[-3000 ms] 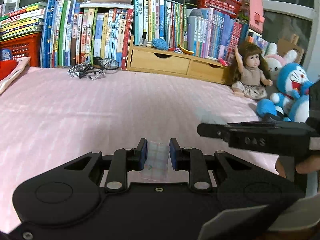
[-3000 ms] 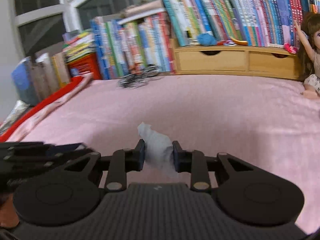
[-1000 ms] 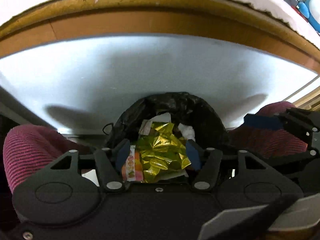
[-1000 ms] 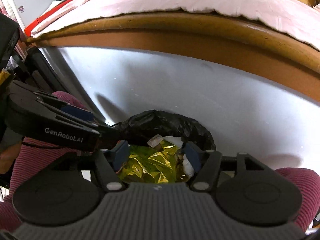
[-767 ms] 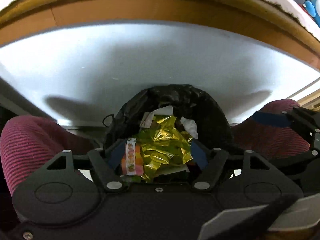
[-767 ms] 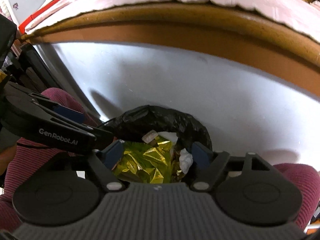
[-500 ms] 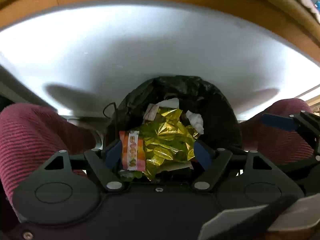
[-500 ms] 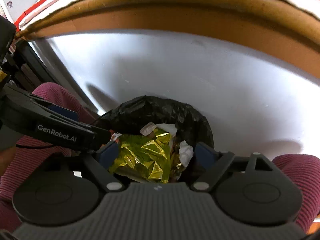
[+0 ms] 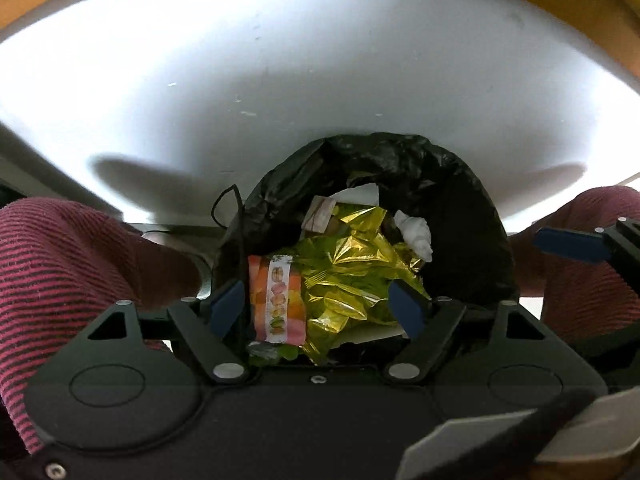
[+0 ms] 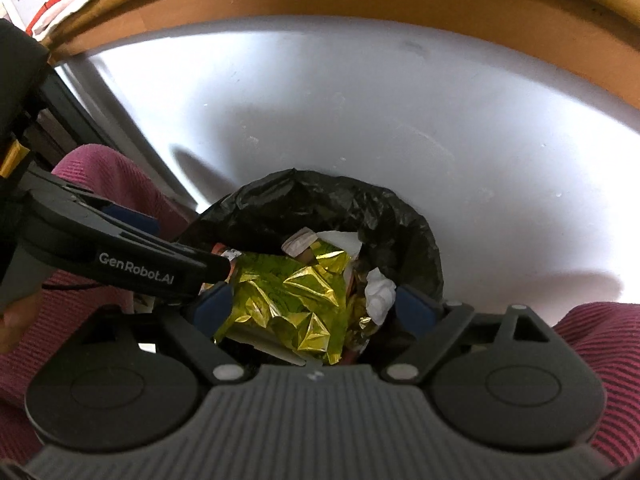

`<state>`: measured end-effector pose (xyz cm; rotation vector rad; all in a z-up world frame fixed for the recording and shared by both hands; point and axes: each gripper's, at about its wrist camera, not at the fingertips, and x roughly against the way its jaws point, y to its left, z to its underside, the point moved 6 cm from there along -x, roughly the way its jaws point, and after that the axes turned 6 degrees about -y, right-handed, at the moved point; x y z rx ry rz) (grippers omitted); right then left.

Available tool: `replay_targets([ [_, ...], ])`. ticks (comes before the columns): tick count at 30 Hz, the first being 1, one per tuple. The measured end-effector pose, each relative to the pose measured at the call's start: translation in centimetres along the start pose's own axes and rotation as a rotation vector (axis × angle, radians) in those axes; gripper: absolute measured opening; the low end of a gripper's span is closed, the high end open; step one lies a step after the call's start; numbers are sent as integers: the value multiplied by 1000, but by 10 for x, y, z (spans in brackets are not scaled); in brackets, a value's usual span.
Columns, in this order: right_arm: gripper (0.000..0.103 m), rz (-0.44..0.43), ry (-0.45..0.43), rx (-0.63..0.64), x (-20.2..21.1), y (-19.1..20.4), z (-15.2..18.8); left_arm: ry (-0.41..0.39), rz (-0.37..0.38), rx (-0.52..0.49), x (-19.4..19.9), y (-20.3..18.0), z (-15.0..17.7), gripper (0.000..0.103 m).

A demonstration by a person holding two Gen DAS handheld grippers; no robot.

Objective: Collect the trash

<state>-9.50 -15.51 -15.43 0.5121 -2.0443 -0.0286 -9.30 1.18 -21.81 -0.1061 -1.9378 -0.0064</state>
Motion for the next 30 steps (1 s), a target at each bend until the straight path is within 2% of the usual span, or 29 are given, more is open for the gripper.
replay_targets([
  [22, 94, -1, 12, -20, -3, -1, 4, -1, -5, 7, -7, 2, 2, 82],
  [30, 94, 5, 12, -18, -4, -1, 5, -9, -8, -6, -6, 1, 1, 87],
])
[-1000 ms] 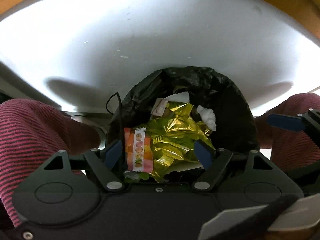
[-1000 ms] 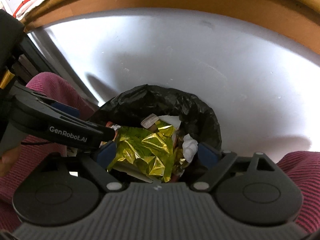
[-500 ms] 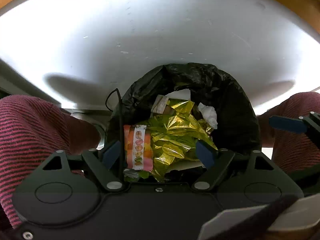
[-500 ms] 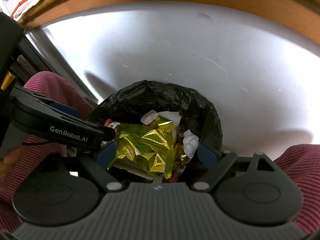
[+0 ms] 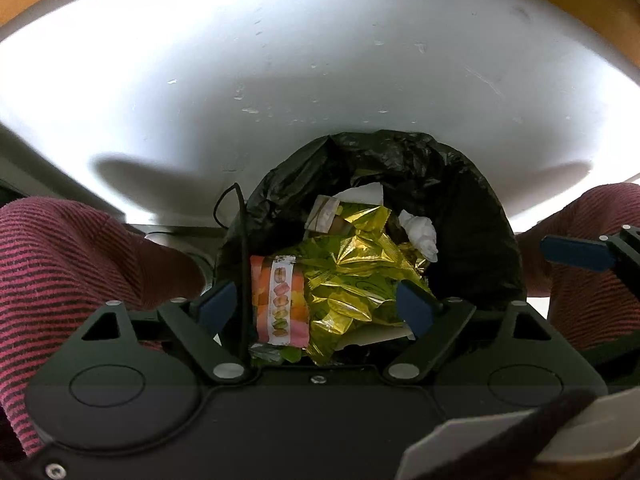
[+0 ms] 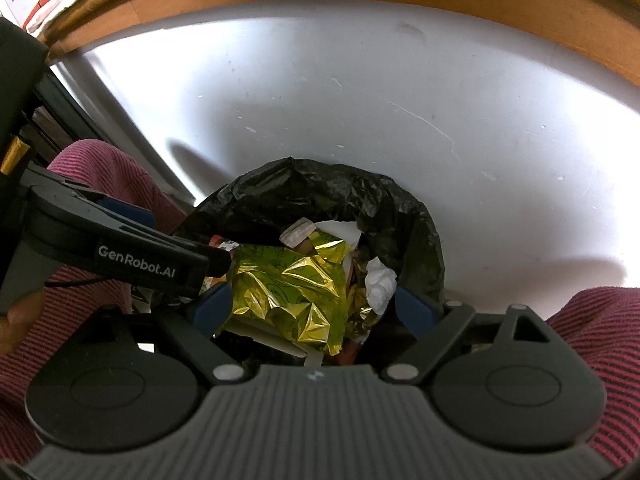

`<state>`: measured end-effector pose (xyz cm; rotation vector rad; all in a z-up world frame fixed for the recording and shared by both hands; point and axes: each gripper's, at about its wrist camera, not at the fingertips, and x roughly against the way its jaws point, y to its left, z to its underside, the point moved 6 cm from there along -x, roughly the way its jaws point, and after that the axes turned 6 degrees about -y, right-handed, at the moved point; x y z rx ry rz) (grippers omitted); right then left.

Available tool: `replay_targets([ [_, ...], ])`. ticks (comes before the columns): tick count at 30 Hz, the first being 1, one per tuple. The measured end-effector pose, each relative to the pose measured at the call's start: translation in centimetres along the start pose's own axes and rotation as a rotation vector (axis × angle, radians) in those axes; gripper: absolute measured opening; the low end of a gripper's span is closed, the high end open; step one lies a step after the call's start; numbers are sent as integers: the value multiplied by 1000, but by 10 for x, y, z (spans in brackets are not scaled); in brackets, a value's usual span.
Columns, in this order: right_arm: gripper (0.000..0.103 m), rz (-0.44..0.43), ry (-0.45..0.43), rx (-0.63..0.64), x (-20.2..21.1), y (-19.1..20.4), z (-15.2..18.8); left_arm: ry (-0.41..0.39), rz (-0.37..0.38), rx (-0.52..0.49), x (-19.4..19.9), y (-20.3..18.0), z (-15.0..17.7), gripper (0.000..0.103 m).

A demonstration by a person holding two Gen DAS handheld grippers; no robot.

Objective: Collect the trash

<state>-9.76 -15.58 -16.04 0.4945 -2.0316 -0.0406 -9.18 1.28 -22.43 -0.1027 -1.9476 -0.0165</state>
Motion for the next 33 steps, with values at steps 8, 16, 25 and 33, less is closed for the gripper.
replay_targets([
  [8, 94, 0, 3, 0, -1, -1, 0, -6, 13, 7, 1, 1, 0, 92],
  [16, 94, 2, 3, 1, -1, -2, 0, 1, 8, 14, 0, 1, 1, 96],
  [25, 94, 3, 4, -1, 0, -3, 1, 3, 1, 15, -1, 2, 2, 96],
  [33, 94, 3, 4, -1, 0, -3, 1, 0, 1, 13, -1, 3, 2, 96],
])
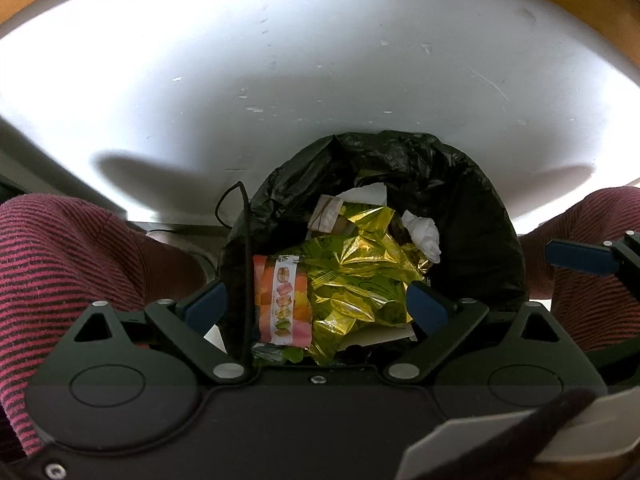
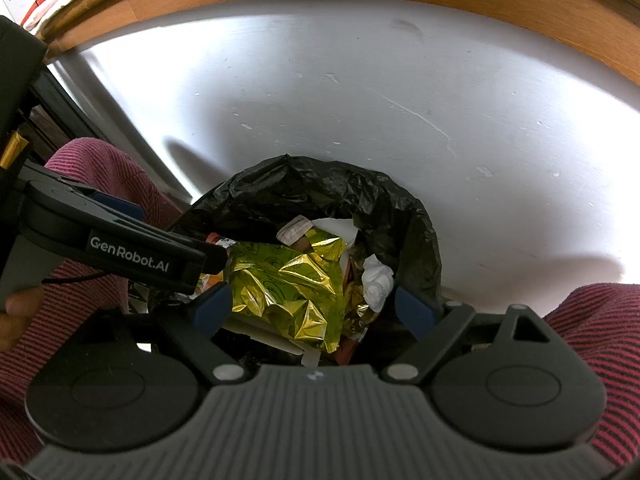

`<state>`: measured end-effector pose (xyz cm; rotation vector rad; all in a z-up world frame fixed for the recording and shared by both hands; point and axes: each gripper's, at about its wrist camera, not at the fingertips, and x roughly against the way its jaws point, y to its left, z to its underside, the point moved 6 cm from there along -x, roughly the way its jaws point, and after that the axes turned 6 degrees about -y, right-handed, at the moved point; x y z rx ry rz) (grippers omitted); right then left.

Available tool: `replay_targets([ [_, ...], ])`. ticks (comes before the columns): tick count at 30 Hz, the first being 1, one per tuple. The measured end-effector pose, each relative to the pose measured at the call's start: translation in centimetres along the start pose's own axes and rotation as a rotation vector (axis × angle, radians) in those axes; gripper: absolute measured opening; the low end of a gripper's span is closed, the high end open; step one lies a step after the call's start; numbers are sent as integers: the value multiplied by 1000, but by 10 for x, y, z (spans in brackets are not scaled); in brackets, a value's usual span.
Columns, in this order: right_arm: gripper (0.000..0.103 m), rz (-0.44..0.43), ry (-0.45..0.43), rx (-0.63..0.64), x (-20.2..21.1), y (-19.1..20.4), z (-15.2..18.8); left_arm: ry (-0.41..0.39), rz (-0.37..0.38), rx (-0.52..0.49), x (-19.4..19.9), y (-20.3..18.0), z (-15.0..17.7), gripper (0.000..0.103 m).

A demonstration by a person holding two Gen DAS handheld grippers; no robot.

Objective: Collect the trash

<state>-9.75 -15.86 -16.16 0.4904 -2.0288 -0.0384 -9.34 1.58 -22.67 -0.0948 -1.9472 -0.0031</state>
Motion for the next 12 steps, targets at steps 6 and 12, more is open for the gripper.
replay_targets([
  [6, 94, 0, 0, 0, 0, 0, 0, -9, 14, -5, 1, 0, -1, 96],
  [12, 94, 4, -2, -3, 0, -1, 0, -21, 3, -21, 4, -2, -2, 96],
])
